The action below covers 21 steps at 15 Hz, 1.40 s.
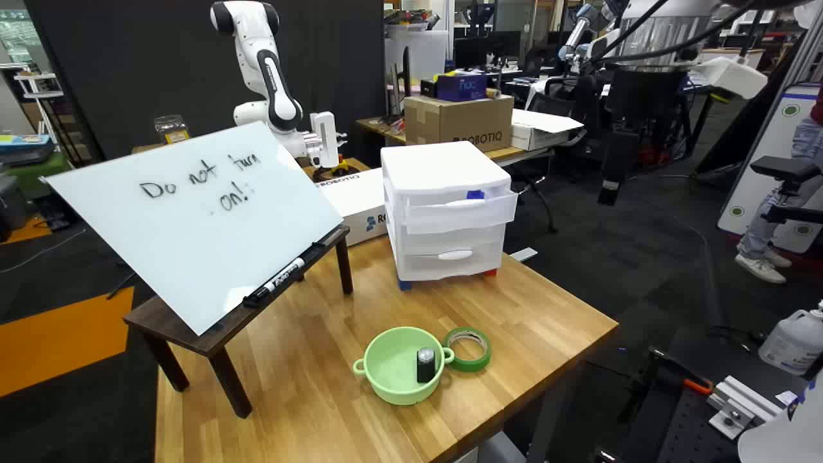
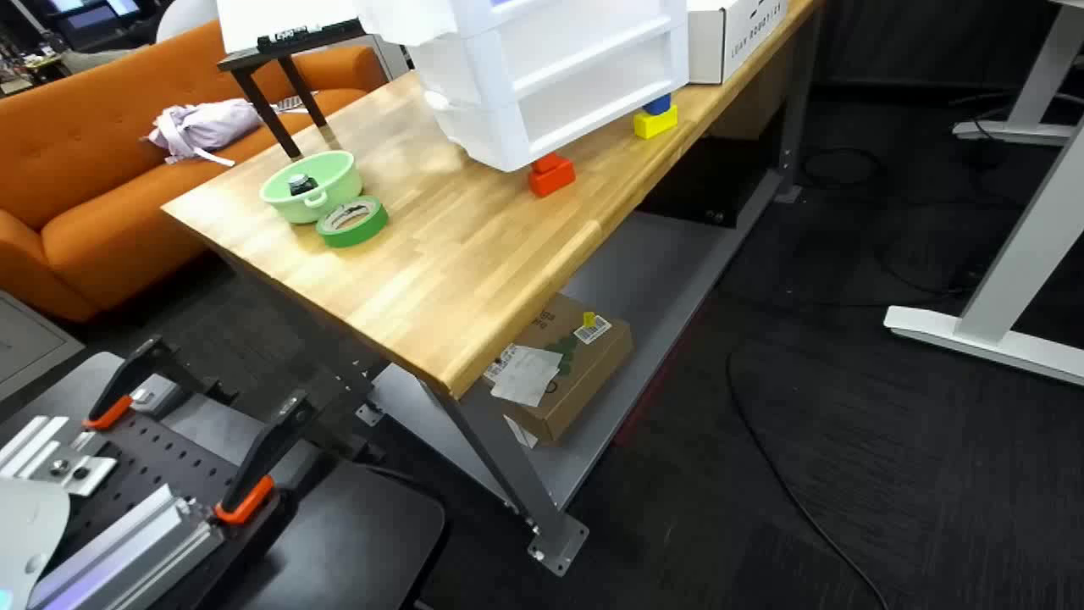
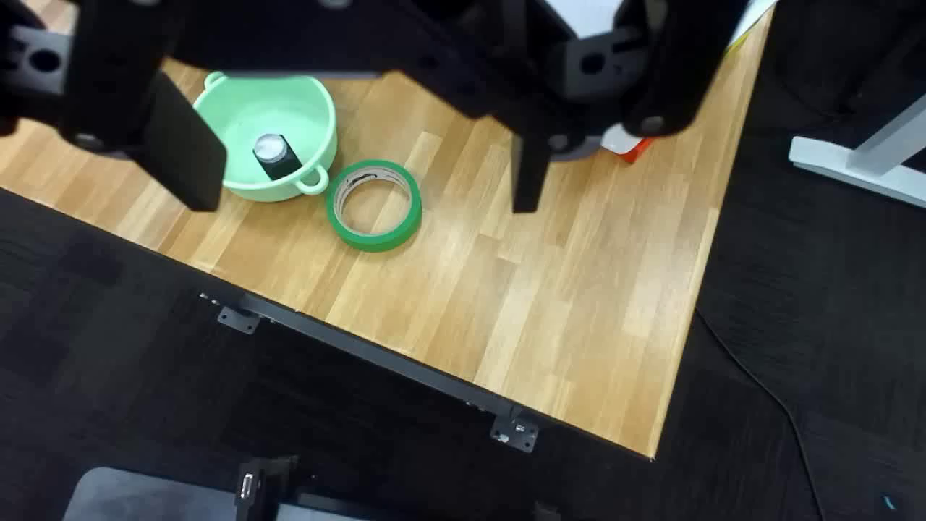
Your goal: Spill out the black object from the green bowl
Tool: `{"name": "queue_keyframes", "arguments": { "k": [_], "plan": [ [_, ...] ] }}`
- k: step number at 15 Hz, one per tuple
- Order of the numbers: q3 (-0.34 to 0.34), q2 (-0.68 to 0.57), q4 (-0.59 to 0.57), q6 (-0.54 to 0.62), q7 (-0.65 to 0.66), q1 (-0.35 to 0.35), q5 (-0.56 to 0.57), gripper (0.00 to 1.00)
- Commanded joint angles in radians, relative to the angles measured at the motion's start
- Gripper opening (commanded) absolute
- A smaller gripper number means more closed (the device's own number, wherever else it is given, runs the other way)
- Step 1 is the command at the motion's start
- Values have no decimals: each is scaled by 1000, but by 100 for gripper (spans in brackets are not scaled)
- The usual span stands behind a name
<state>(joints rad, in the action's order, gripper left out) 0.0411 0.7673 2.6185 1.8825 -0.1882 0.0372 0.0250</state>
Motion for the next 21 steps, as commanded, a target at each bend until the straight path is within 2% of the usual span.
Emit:
{"name": "queue_keyframes", "arguments": {
  "k": [1, 16, 21],
  "plan": [
    [2, 0, -2, -2, 2, 3, 2, 100],
    [2, 0, -2, -2, 2, 3, 2, 100],
    [-18, -47, -17, -22, -10, 32, 1, 100]
  ]
}}
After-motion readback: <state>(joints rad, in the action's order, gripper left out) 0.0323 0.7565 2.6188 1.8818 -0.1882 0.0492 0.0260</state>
